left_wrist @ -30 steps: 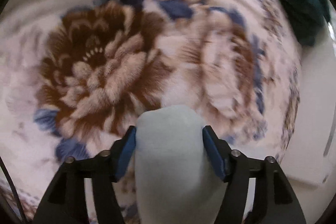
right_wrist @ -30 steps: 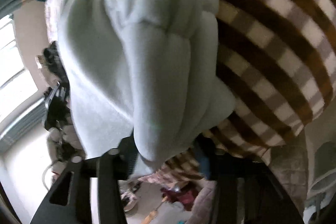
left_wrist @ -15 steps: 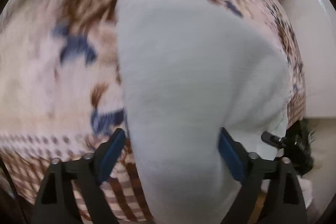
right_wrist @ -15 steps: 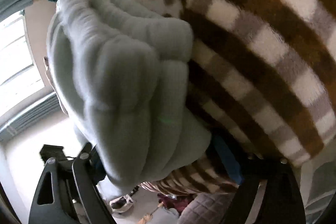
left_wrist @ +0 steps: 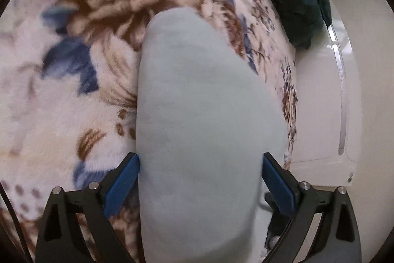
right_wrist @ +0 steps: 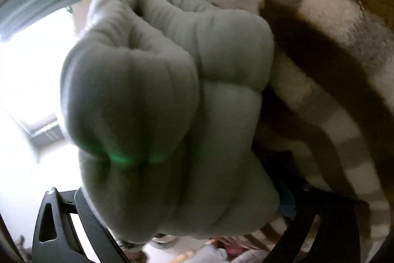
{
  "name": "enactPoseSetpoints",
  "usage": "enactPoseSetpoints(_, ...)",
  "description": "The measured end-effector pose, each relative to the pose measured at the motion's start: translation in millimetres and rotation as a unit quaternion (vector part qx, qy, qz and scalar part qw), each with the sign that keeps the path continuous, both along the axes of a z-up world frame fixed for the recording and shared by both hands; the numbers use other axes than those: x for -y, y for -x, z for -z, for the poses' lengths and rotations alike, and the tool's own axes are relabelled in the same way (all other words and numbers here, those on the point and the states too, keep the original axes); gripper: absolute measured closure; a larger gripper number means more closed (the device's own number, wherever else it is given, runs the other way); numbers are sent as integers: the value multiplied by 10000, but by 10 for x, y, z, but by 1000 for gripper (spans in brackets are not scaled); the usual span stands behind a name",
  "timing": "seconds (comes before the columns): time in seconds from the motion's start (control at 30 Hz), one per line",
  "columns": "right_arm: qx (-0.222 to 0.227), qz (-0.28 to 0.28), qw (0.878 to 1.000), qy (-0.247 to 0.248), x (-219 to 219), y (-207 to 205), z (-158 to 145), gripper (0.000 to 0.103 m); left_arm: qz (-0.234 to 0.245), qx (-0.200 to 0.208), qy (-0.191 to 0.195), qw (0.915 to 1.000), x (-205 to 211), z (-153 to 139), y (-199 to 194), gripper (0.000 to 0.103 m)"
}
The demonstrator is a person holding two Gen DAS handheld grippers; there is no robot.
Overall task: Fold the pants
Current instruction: 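Lift the folded pants with both tools and carry them over the bed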
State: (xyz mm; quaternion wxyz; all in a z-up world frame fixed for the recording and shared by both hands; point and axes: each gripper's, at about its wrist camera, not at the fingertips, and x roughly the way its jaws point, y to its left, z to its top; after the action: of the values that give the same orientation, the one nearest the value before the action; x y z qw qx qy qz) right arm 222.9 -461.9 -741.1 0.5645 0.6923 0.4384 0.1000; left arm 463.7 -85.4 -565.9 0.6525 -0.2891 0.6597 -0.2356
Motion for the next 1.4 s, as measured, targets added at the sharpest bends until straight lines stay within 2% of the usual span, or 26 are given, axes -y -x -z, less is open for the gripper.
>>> enactPoseSetpoints(0.03, 48, 22, 10000, -54, -1, -8, -17, 0, -69, -89, 137, 9998, -7, 77, -19, 0)
enactPoseSetpoints(0.23, 333, -34, 9994, -128, 6, -55, -170, 0, -11, -388, 538, 9978, 42, 276, -116, 0)
enactPoseSetpoints(0.3, 226, -130, 9997, -40, -15, -101, -129, 0, 37, -490, 640, 9967, 36, 303, -118, 0)
enactPoseSetpoints(0.43, 82, 22, 9994, -324, -60, -199, 105, 0, 222, -540, 654, 9962, 76, 284, -116, 0)
enactPoseSetpoints(0.53, -72, -167, 9995, -248, -100, -309, 131, 0, 294, -487, 612, 9965, 152, 292, -134, 0)
enactPoseSetpoints(0.6, -161, -232, 9996, -78, -146, -352, 96, 0, 307, -380, 608, 9970, 171, 262, -133, 7)
enactPoseSetpoints(0.67, -325, -309, 9987, 233, -164, -350, 12, 15, 312, -231, 532, 9978, 165, 172, -109, 22)
enactPoseSetpoints(0.7, -376, -324, 9977, 464, -177, -336, -74, 27, 369, -193, 531, 9977, 163, 123, -88, 24)
enactPoseSetpoints(0.73, -402, -304, 9968, 613, -191, -317, -166, 38, 428, -103, 487, 9978, 177, 54, -73, 26)
enactPoseSetpoints(0.8, -374, -254, 9957, 812, -210, -288, -329, 46, 483, -22, 516, 9975, 193, -76, -37, 28)
enactPoseSetpoints(0.93, -226, -159, 9930, 1149, -297, -240, -680, 50, 607, 277, 546, 9963, 237, -443, 7, 29)
enactPoseSetpoints(1.07, 3, -129, 9914, 1306, -355, -306, -1076, 53, 646, 533, 769, 9935, 213, -919, -23, 29)
enactPoseSetpoints(1.23, 548, -398, 9814, 1797, -620, -691, -1887, 54, 262, 776, 975, 9919, -97, -1531, -334, 29)
enactPoseSetpoints(1.4, 983, -634, 9737, 1957, -1033, -1543, -2527, 54, 104, 1215, 991, 9876, -610, -2258, -1016, 28)
